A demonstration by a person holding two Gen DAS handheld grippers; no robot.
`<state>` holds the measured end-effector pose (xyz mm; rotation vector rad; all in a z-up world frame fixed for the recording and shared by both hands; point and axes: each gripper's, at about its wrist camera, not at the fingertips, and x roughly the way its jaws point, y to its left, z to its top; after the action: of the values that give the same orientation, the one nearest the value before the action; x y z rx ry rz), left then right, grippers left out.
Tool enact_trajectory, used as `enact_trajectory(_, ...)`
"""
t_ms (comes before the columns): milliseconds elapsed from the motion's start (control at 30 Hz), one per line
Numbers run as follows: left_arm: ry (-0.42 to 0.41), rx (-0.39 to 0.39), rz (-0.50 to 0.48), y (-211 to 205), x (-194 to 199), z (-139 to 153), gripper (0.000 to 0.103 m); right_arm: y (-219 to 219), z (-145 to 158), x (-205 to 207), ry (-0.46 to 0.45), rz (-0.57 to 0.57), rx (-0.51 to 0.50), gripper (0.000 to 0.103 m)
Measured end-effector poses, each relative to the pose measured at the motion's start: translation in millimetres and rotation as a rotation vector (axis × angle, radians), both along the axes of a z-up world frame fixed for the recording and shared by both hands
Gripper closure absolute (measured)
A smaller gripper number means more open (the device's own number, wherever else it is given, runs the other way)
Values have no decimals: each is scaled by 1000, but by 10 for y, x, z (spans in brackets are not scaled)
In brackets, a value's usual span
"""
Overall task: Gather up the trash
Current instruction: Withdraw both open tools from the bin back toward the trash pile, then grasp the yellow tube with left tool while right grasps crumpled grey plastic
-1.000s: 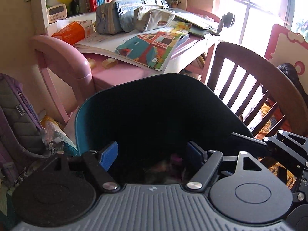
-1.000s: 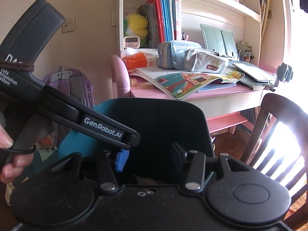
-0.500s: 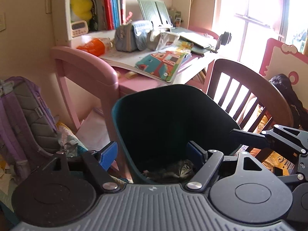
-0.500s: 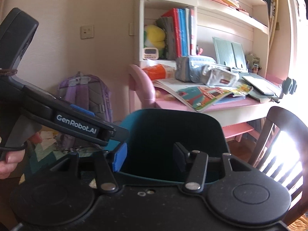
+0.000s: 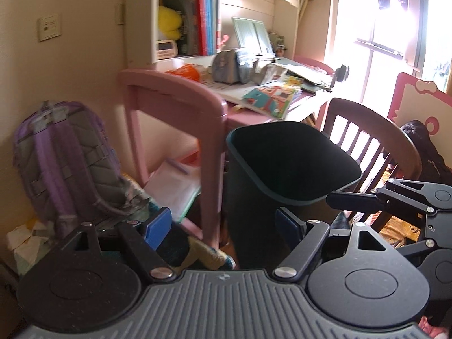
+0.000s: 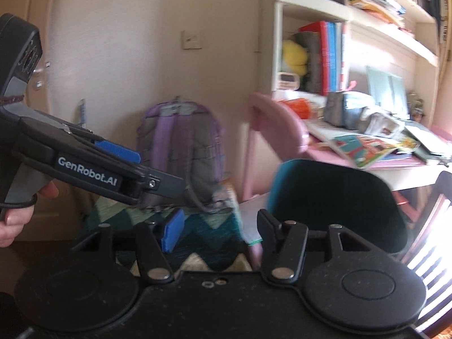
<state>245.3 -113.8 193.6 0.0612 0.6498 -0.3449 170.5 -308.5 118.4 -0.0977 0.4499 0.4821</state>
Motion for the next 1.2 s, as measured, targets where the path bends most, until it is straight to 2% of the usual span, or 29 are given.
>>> enact_trajectory(200,16,-14,83,616,-288,-238,22,465,-197,-86,37,80,-5,46)
enact_trajectory(467,74,-36,193,1458,-558,-789,22,1105,-697,-64,117,161,-30,46)
enact_trajectory(600,88,-30,256,1819,-645,-1165,9,1396,-1053,-24,187,186,-48,45)
enact_trajectory(667,101,-24,283,1987,-665,-1390,6,1537,-1274,10,235,197,-64,45)
enact_trajectory(833,159,-17,346,2295,-600,-2010,5,1800,-1887,165,347,173,-79,45)
enact_trajectory(900,212,-43,377,2401,-550,-2309,5,1861,-2176,259,410,148,-69,45)
enact_trajectory(1000,315,-82,425,2518,-419,-2833,5,1949,-2619,403,472,117,-109,45)
enact_trajectory(1200,439,-49,566,2566,-205,-3802,5,2058,-3546,704,595,117,-224,45)
